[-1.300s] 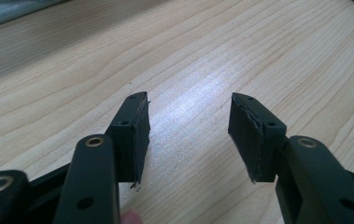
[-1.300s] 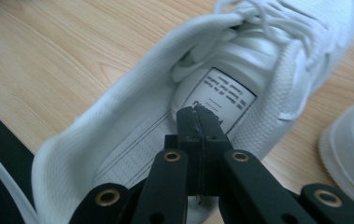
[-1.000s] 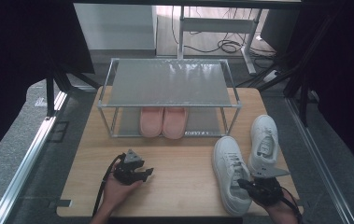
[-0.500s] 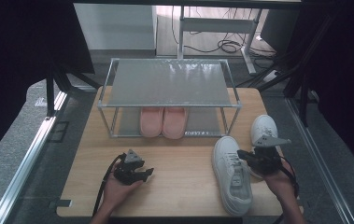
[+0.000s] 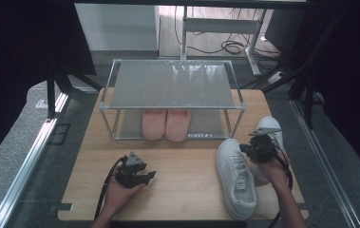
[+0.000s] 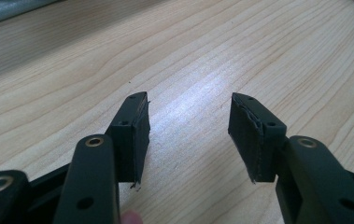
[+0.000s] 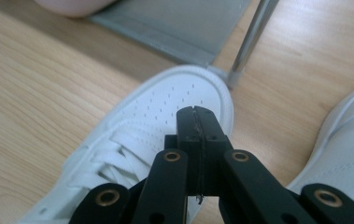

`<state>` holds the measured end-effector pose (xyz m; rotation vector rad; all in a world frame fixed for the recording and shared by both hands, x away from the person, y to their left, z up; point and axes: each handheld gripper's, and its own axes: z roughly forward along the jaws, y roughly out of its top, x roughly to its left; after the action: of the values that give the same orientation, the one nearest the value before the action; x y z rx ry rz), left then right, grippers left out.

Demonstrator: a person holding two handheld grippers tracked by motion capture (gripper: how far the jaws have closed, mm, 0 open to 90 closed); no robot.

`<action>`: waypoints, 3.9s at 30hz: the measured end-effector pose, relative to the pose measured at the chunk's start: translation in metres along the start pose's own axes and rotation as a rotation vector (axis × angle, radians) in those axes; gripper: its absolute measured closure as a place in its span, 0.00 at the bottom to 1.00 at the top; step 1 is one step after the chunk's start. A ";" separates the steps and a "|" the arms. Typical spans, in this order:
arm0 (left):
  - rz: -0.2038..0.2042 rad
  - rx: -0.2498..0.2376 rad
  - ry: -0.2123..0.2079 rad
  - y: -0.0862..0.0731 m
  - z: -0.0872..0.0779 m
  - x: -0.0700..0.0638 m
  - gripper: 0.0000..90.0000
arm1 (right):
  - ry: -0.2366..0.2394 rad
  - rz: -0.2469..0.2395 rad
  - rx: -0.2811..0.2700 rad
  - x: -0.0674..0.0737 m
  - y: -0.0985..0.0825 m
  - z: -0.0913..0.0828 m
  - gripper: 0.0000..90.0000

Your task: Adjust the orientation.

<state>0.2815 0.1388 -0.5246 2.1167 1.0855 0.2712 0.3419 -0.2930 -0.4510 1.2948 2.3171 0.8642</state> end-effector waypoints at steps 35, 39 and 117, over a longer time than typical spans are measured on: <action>0.008 0.010 -0.002 0.000 0.004 -0.002 0.55 | -0.011 -0.033 0.038 0.021 -0.005 0.005 1.00; 0.009 0.010 -0.002 0.000 0.003 -0.002 0.55 | 0.007 -0.045 0.037 0.028 0.000 0.009 1.00; -0.021 -0.002 0.010 -0.002 -0.004 0.004 0.54 | 0.250 -0.036 -0.255 0.033 -0.060 -0.064 0.79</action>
<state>0.2809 0.1452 -0.5240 2.1029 1.1123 0.2734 0.2502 -0.3102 -0.4422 1.0874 2.3067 1.3268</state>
